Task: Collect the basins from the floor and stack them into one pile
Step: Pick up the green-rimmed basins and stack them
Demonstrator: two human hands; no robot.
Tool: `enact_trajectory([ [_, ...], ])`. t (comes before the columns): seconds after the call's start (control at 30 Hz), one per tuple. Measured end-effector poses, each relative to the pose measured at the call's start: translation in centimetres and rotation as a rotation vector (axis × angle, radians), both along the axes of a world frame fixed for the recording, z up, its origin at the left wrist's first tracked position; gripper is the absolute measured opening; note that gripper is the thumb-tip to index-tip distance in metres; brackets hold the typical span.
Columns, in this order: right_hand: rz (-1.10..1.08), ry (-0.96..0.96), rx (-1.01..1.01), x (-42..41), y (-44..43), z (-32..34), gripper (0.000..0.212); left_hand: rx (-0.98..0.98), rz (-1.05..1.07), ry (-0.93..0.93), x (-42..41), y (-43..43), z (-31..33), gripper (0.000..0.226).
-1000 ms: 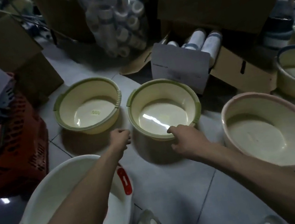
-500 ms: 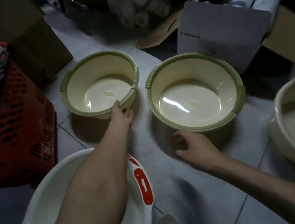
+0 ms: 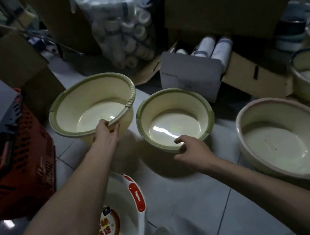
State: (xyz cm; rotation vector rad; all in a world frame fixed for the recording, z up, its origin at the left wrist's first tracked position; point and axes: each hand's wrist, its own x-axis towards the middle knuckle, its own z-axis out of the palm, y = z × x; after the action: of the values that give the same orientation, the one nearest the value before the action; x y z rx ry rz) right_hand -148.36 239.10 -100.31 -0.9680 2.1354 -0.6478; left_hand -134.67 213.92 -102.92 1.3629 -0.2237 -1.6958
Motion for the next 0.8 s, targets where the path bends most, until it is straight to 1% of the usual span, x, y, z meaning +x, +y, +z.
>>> enact_trajectory([
  [0.13, -0.064, 0.005, -0.065, -0.9, 3.2, 5.1, 0.056, -0.021, -0.045, 0.0, -0.6, 3.7, 5.6, 0.033],
  [0.2, -0.098, 0.01, -0.101, -1.4, 5.0, 7.7, 0.057, -0.021, -0.103, 0.008, -1.2, 6.3, 8.4, 0.024],
  [0.27, -0.148, -0.007, -0.133, -2.1, 6.9, 10.1, 0.057, -0.04, -0.184, 0.012, -1.9, 9.3, 11.1, 0.008],
  [0.33, -0.207, -0.043, -0.165, -3.0, 8.5, 12.0, 0.055, -0.072, -0.254, 0.023, -2.7, 11.9, 13.0, 0.007],
  [0.47, -0.347, -0.16, -0.299, -4.8, 11.7, 15.6, 0.047, -0.116, -0.4, 0.044, -4.2, 16.5, 17.0, 0.016],
  [0.57, -0.461, -0.275, -0.351, -5.8, 13.7, 17.5, 0.039, -0.151, -0.492, 0.054, -5.5, 19.3, 19.3, 0.031],
  [0.67, -0.541, -0.429, -0.363, -7.1, 14.4, 17.7, 0.045, -0.147, -0.583, 0.075, -6.5, 21.9, 20.8, 0.023],
  [0.73, -0.581, -0.56, -0.376, -7.8, 14.1, 17.6, 0.042, -0.124, -0.641, 0.086, -7.0, 23.3, 20.4, 0.016],
  [0.8, -0.615, -0.679, -0.412, -8.6, 13.3, 17.0, 0.049, -0.126, -0.69, 0.085, -7.4, 24.3, 19.3, 0.014],
])
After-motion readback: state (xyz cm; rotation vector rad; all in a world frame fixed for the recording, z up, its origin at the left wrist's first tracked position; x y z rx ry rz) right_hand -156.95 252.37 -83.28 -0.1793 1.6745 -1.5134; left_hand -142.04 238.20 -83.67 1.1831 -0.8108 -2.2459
